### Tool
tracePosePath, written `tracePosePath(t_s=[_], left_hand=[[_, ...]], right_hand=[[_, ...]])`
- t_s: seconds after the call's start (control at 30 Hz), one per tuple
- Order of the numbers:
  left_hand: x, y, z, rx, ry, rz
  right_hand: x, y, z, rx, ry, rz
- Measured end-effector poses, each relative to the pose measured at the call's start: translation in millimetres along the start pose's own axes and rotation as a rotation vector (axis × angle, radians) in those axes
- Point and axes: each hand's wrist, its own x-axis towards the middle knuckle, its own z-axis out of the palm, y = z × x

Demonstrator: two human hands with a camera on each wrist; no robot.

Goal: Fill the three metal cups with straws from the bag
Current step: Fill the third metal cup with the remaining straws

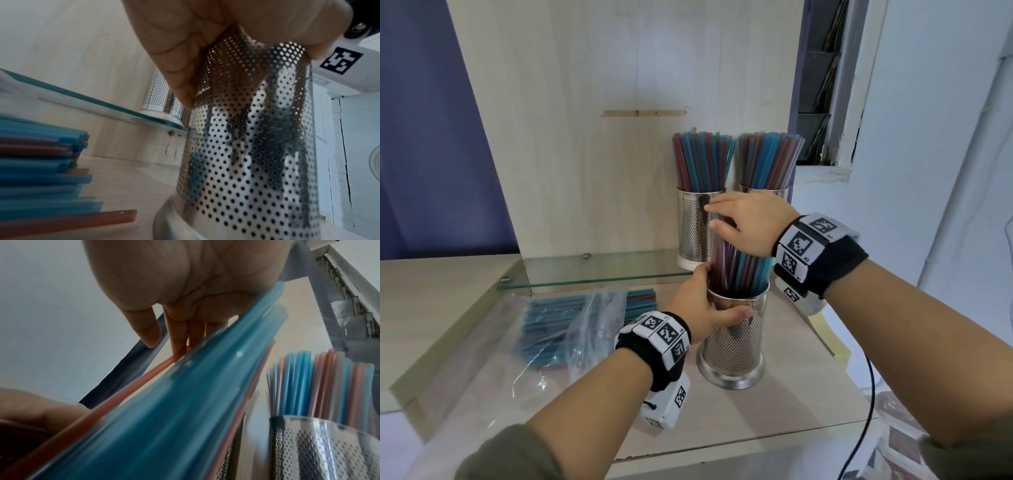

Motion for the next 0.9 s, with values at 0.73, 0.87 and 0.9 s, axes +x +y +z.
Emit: tracePosePath(t_s=[0.73,0.87,0.9], left_hand=[[-17.2,-19.4,-97.7,0.712,-0.204,-0.182],[-24.3,-44.2,-99.5,0.837,-0.227,-0.195],[-25.6,-49.9,-98.0,0.857,-0.224,-0.174]], right_hand=[[-104.5,-11.2,86.4,1.035,0.007,0.344],[-99.0,-15.1,92.0,0.991,0.001,0.389],[-98.5,-14.9,94.7,0.993,0.001,0.405]])
